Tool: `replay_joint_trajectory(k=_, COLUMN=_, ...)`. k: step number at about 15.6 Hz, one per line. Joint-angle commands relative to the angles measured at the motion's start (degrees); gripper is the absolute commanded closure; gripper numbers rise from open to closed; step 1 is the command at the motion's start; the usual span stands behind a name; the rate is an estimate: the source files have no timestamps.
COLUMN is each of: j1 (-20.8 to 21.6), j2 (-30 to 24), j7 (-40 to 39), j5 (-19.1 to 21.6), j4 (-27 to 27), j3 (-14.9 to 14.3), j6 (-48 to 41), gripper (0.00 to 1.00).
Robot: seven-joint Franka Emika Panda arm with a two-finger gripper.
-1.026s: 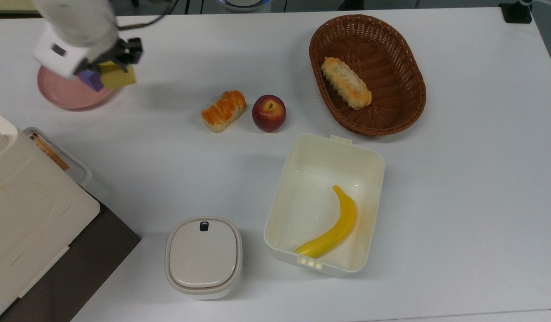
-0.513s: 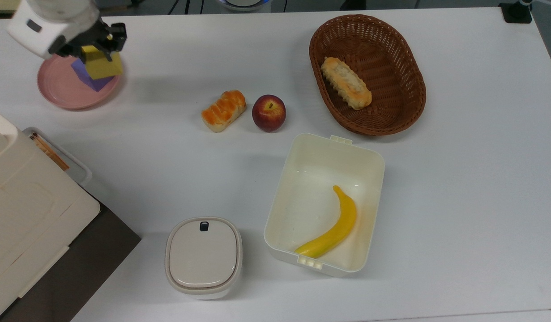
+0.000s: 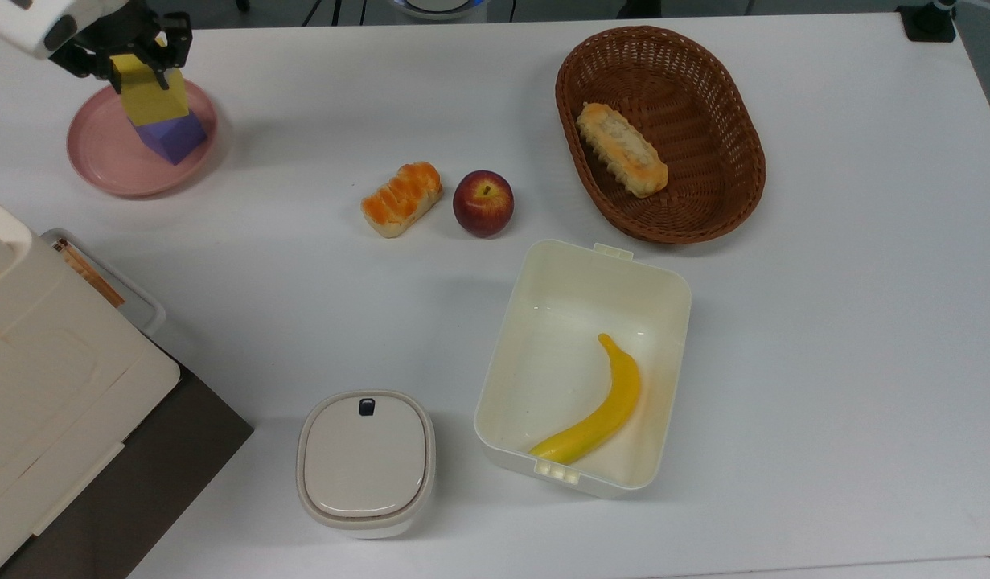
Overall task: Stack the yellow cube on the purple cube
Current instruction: 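Carry the yellow cube over the purple cube on the pink plate, then lower the yellow cube onto the purple cube and open the gripper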
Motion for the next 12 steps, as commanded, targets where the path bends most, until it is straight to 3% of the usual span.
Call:
replay_joint_trajectory(k=1, j1=0.2, j2=-8.1, j7=-2.2, j5=-0.5, j4=-13.3, j3=-1.2, j6=6.7, gripper=0.92)
replay_joint_trajectory(k=5, j1=-3.4, j2=-8.4, j7=-6.4, j5=-0.3, j4=-16.4, j3=-1.5, j6=8.1, gripper=0.92)
replay_joint_trajectory(k=12, j1=-5.8, j2=-3.6, j7=-6.0, j5=-0.4, j4=-14.9, j3=-1.7, j6=11.9, gripper=0.92)
